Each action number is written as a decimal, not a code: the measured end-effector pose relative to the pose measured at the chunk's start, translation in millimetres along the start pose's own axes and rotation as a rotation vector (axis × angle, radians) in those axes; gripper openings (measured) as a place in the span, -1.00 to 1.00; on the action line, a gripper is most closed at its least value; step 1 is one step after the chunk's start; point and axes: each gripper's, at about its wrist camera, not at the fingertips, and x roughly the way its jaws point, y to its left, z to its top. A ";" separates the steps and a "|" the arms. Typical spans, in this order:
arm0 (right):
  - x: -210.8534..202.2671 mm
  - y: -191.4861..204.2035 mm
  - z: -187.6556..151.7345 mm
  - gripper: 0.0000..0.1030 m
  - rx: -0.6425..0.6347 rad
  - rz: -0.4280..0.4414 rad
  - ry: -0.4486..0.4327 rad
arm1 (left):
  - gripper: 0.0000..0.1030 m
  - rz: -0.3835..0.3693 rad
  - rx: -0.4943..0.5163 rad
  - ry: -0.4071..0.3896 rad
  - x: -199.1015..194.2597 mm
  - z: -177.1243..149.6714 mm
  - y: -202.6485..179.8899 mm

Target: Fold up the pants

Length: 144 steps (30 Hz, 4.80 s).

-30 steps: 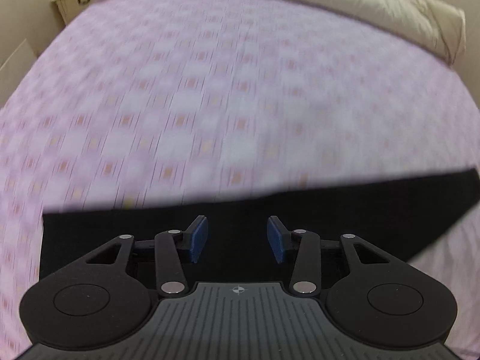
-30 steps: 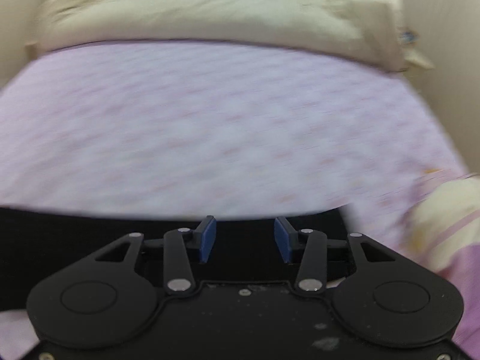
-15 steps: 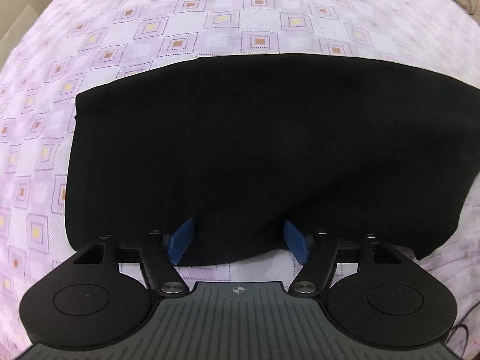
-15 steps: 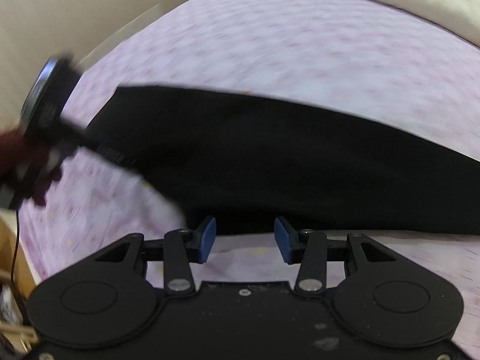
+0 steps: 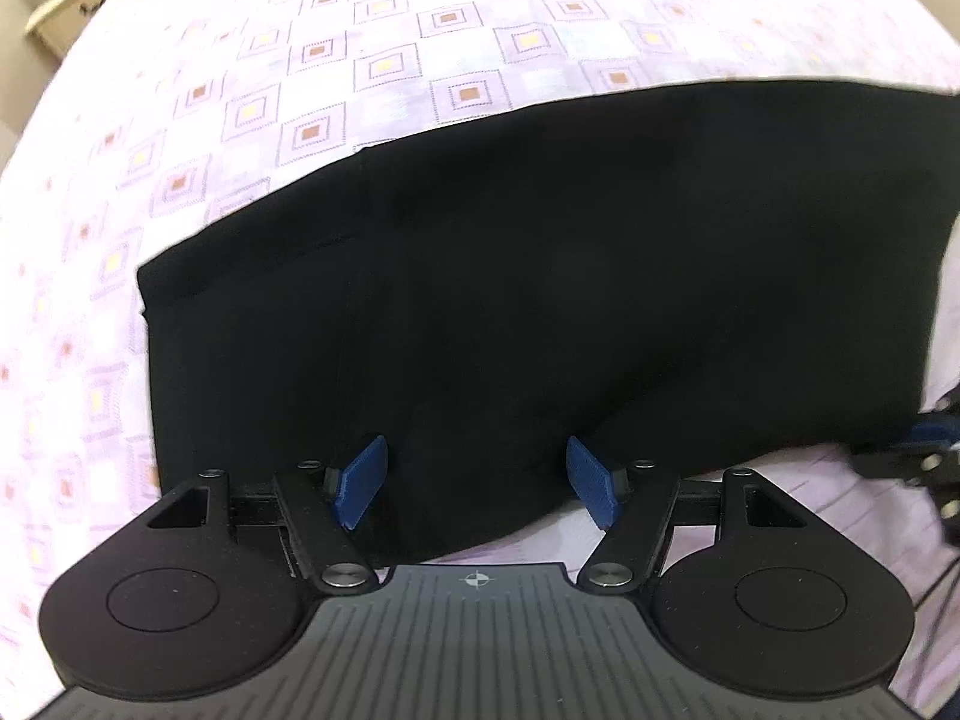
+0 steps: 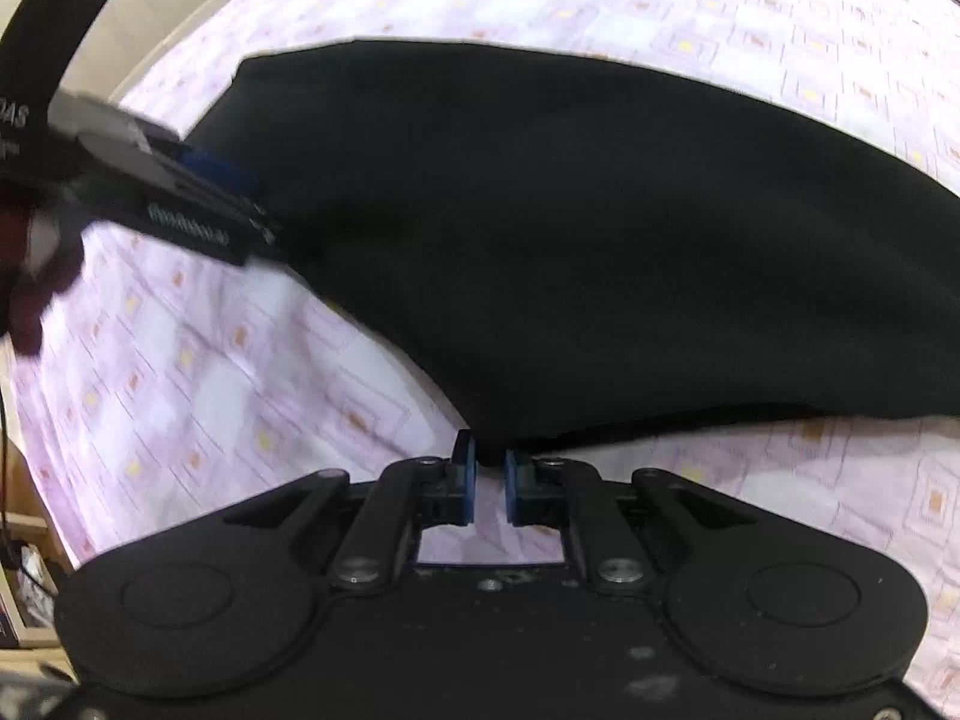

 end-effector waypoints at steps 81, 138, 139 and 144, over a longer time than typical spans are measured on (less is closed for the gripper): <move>-146.5 -540.2 -107.3 -0.60 0.801 -0.041 -0.376 | -0.28 0.084 -0.084 -0.147 -21.6 107.5 -313.3; -99.5 -293.9 1.8 -0.87 0.352 -0.196 -0.212 | -0.27 0.019 -0.180 -0.226 -50.2 61.0 -217.5; -99.5 -293.9 1.8 -0.87 0.352 -0.196 -0.212 | -0.27 0.032 -0.153 -0.213 -43.6 61.8 -224.5; -77.2 -318.4 -5.3 -0.92 0.361 -0.218 -0.124 | -0.25 0.074 -0.122 -0.079 -1.7 56.3 -234.7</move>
